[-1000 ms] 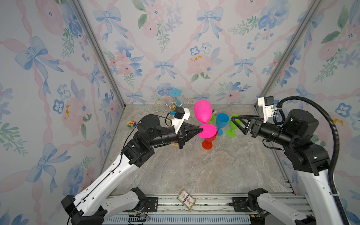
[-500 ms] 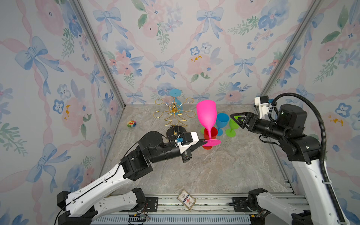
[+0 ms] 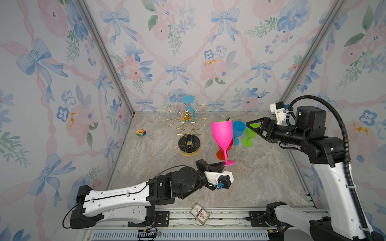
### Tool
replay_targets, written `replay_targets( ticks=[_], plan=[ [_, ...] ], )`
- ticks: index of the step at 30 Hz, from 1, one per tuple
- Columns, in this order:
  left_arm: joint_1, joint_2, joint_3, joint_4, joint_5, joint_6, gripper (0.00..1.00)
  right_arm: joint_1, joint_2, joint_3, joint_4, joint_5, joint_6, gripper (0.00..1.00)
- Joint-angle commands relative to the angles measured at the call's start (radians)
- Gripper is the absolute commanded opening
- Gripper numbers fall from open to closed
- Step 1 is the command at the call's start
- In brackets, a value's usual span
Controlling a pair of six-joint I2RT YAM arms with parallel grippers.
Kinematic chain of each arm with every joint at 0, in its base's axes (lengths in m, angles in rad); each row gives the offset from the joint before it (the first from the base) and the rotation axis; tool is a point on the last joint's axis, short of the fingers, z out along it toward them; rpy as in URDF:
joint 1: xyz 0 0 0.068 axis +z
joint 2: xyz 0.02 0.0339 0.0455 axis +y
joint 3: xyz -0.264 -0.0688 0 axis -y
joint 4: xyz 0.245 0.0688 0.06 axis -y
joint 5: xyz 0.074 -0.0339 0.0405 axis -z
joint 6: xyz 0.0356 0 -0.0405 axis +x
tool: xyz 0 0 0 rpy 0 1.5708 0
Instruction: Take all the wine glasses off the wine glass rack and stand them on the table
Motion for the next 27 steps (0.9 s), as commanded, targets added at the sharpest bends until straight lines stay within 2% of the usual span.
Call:
replay_targets(
  ticks=[1, 4, 9, 12, 16, 27],
  plan=[
    [-0.023, -0.001, -0.054, 0.122, -0.194, 0.175, 0.00, -0.007, 0.032, 0.072, -0.170, -0.045, -0.051, 0.81],
    [-0.025, -0.017, -0.127, 0.207, -0.228, 0.239, 0.00, -0.007, 0.046, 0.099, -0.219, -0.053, -0.063, 0.81],
    [-0.028, -0.013, -0.318, 0.358, -0.348, 0.496, 0.00, 0.004, 0.073, 0.101, -0.224, -0.108, -0.049, 0.78],
    [-0.028, -0.016, -0.375, 0.426, -0.380, 0.582, 0.00, 0.052, 0.120, 0.140, -0.276, -0.106, -0.062, 0.74],
    [-0.028, -0.022, -0.425, 0.465, -0.393, 0.640, 0.00, 0.112, 0.201, 0.254, -0.368, -0.073, -0.091, 0.71],
    [-0.032, 0.009, -0.503, 0.483, -0.398, 0.755, 0.00, 0.186, 0.427, 0.482, -0.593, -0.038, -0.158, 0.59]
  ],
)
